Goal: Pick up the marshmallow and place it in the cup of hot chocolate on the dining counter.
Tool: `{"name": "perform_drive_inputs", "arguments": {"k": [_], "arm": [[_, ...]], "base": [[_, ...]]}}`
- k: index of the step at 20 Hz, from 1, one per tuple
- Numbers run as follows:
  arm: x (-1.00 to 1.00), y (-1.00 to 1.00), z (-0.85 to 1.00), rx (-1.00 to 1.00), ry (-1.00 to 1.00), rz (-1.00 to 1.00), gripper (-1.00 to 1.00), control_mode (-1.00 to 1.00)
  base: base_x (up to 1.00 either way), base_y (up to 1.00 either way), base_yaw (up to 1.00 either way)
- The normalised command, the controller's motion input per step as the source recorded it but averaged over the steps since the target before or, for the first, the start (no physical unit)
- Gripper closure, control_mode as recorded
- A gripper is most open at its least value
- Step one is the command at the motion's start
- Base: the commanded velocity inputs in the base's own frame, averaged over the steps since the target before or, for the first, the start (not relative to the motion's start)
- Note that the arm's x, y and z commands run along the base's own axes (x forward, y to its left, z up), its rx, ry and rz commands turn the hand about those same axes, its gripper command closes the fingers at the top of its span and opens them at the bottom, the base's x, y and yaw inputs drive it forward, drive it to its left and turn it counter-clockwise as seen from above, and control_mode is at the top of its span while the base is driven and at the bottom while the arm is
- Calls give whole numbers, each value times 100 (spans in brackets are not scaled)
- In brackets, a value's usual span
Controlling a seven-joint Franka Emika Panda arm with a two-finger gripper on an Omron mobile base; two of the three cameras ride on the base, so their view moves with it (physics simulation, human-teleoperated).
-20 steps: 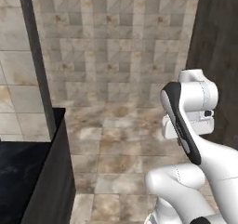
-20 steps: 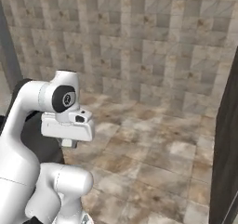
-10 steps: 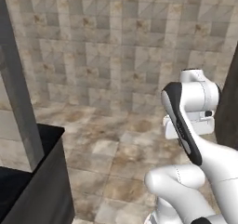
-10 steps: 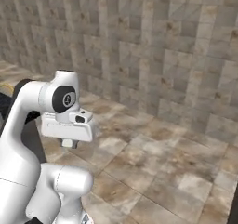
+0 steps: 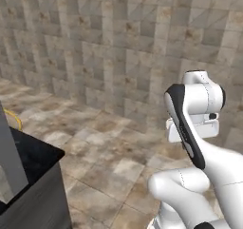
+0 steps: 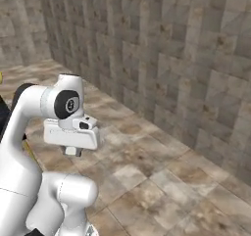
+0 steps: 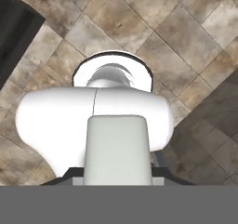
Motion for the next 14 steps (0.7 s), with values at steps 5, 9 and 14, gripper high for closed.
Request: {"name": "perform_drive_inputs", "arguments": {"k": [5,9,14], "arm": [[0,0,0,0,0,0,100,100],[0,0,0,0,0,0,100,100],[0,0,0,0,0,0,100,100]], "base": [[100,-68,61],[100,-68,61],[100,-65,62]]}}
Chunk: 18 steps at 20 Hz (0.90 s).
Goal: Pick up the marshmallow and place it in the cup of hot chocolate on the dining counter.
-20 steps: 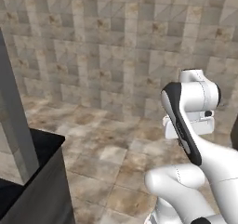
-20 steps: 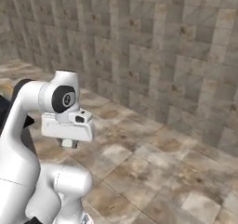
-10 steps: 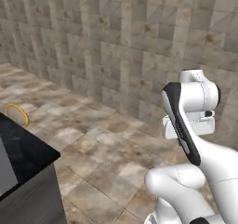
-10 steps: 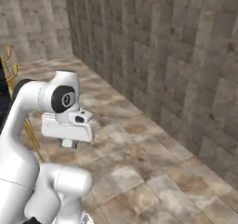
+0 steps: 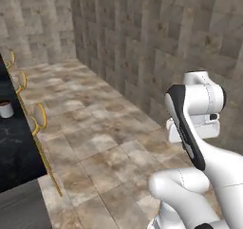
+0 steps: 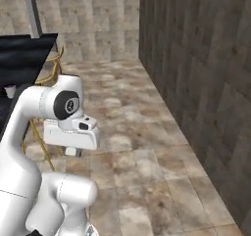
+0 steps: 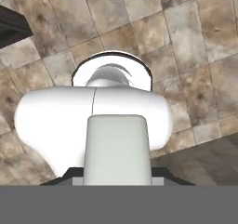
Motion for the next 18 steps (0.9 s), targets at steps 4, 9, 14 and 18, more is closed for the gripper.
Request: {"name": "perform_drive_inputs", "arguments": {"k": [4,9,14,18], "arm": [[0,0,0,0,0,0,100,100],[0,0,0,0,0,0,100,100],[0,0,0,0,0,0,100,100],[0,0,0,0,0,0,100,100]], "base": [[100,-60,64],[100,-57,64],[100,-54,61],[100,-58,59]]}}
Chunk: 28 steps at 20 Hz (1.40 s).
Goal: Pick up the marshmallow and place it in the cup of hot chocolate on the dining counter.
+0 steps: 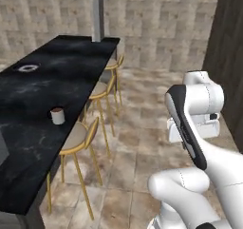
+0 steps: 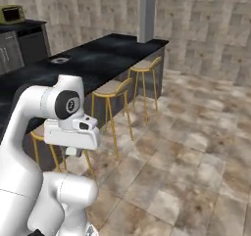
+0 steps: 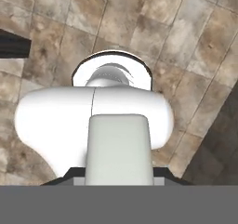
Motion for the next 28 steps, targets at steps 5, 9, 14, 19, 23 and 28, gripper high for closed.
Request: {"name": "perform_drive_inputs", "arguments": {"k": [5,9,14,19,23,28], "arm": [[0,0,0,0,0,0,100,100],[0,0,0,0,0,0,100,100],[0,0,0,0,0,0,100,100],[0,0,0,0,0,0,100,100],[0,0,0,0,0,0,100,100],[0,0,0,0,0,0,100,100]], "base": [[83,-58,66],[45,-27,65],[29,-64,63],[38,-37,49],[52,-19,33],[68,-7,22]]}}
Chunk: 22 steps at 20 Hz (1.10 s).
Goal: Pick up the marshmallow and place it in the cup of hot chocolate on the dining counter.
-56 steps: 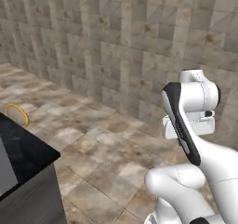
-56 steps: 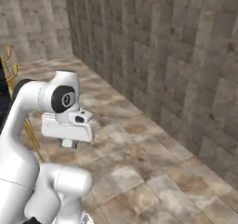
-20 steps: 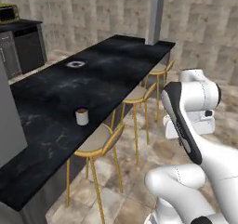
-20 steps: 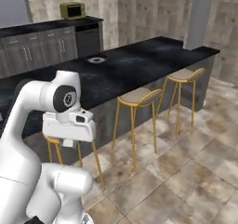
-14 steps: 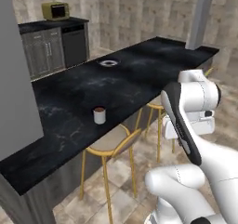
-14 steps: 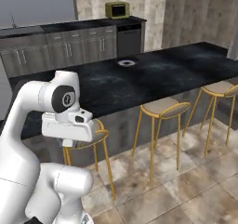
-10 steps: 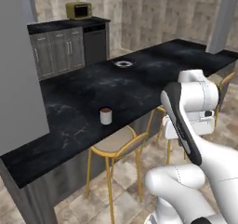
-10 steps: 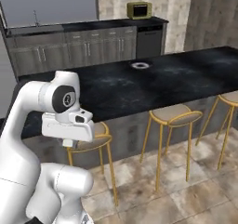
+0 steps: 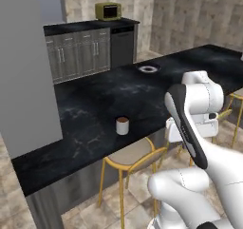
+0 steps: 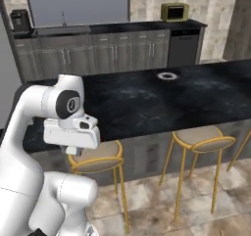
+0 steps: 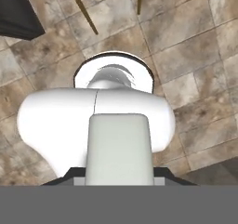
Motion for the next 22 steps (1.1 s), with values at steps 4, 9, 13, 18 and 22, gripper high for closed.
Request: {"name": "perform_drive_inputs", "arguments": {"k": [4,9,13,18,22], "arm": [[0,0,0,0,0,0,100,100],[0,0,0,0,0,0,100,100],[0,0,0,0,0,0,100,100],[0,0,0,0,0,0,100,100],[0,0,0,0,0,0,100,100]], "base": [[87,5,27],[93,0,33],[71,-24,43],[56,-22,41],[50,-10,34]]}}
